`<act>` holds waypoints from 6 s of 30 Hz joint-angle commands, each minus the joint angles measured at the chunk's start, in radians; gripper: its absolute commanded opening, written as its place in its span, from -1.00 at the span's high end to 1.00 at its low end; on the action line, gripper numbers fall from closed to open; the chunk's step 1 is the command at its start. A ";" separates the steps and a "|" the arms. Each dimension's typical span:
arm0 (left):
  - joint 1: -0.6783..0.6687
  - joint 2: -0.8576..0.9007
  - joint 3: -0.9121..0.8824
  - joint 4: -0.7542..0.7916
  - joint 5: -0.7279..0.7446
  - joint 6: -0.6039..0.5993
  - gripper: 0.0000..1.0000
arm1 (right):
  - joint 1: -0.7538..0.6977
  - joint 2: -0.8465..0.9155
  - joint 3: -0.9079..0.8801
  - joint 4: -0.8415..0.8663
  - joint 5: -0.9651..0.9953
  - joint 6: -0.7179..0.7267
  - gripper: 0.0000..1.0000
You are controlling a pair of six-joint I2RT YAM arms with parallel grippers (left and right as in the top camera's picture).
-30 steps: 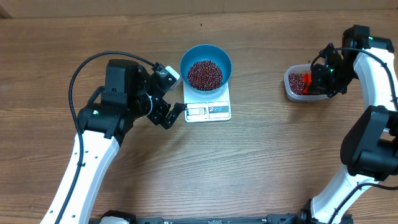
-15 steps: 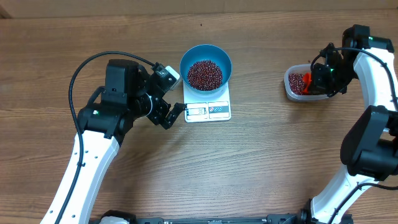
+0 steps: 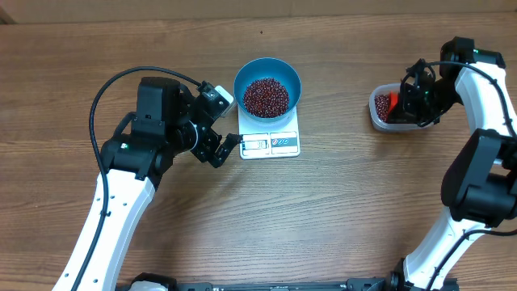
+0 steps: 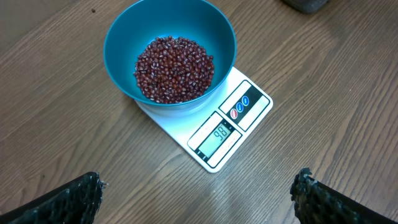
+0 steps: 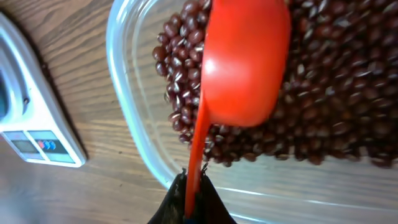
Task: Scoop item into bowl and weigh 150g on scale
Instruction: 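Dip the scoop into the red beans with the right gripper, then lift the filled scoop from the tub over the blue bowl, then tip the red scoop with the right gripper to pour beans into the bowl, then move the empty scoop with the right gripper back to the tub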
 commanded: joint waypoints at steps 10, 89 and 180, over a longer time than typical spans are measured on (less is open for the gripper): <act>0.010 0.002 0.003 0.001 0.003 -0.007 -0.99 | -0.055 0.016 -0.007 -0.021 -0.187 -0.021 0.93; 0.010 0.002 0.003 0.001 0.003 -0.006 -0.98 | 0.352 0.016 0.152 0.208 -0.579 0.142 0.93; 0.010 0.002 0.003 0.001 0.003 -0.006 -0.99 | 0.478 -0.156 0.448 -0.072 0.229 -0.083 0.93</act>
